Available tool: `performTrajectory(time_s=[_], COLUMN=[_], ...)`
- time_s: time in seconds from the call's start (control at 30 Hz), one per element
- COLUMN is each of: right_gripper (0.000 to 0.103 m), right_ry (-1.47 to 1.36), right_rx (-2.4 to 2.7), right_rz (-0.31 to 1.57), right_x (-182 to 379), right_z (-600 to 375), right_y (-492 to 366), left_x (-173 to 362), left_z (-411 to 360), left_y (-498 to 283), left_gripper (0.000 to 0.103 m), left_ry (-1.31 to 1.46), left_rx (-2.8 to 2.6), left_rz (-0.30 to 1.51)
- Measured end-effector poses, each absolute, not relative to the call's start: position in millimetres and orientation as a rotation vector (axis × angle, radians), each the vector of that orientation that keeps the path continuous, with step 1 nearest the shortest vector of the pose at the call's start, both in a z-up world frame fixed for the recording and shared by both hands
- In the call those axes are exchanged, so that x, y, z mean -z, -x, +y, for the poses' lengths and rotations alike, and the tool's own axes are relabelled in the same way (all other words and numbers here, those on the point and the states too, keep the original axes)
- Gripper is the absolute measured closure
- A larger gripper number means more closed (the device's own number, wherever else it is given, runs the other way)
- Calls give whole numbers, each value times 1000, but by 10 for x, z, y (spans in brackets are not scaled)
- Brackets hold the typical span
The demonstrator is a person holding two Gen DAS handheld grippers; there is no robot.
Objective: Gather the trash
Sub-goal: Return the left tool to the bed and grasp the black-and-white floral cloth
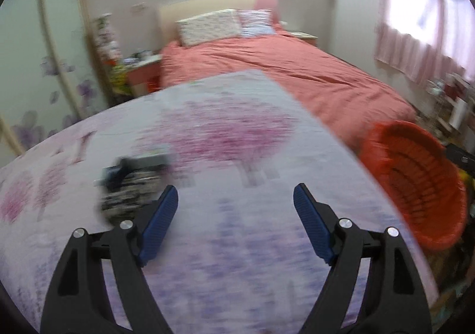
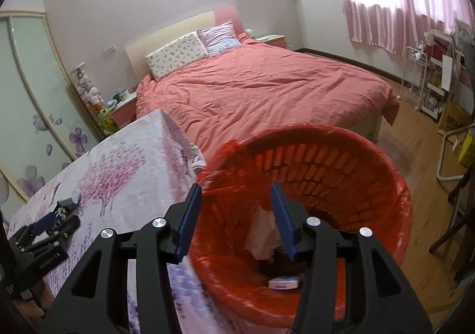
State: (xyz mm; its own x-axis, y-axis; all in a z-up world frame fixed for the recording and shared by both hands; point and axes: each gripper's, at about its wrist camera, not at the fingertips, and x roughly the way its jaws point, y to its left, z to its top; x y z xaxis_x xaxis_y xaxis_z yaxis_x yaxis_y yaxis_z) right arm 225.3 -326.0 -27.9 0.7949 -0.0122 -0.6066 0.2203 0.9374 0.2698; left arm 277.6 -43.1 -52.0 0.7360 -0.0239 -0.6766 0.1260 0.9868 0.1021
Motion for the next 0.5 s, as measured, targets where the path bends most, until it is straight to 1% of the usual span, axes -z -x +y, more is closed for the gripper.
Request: performTrajectory(time_s=[0.1, 0.27, 0.4, 0.47, 0.5], right_gripper=[43, 42, 42, 42, 42], right_ry=[-296, -245, -208, -192, -187], right_rx=[103, 54, 33, 23, 20], right_rz=[638, 659, 677, 683, 684], right_x=[254, 245, 221, 202, 196], right_z=[-3067, -2757, -2560, -2485, -2453], right_y=[-2265, -2319, -2349, -2353, -2353], left_x=[523, 652, 746, 799, 816], left_z=[-74, 401, 502, 475, 462], left_y=[-2771, -2920, -3054, -3138, -3165], left_gripper=[22, 22, 22, 23, 26], left_ry=[-144, -47, 1, -1, -3], left_rx=[-11, -77, -72, -64, -62], left_rz=[724, 797, 836, 853, 860])
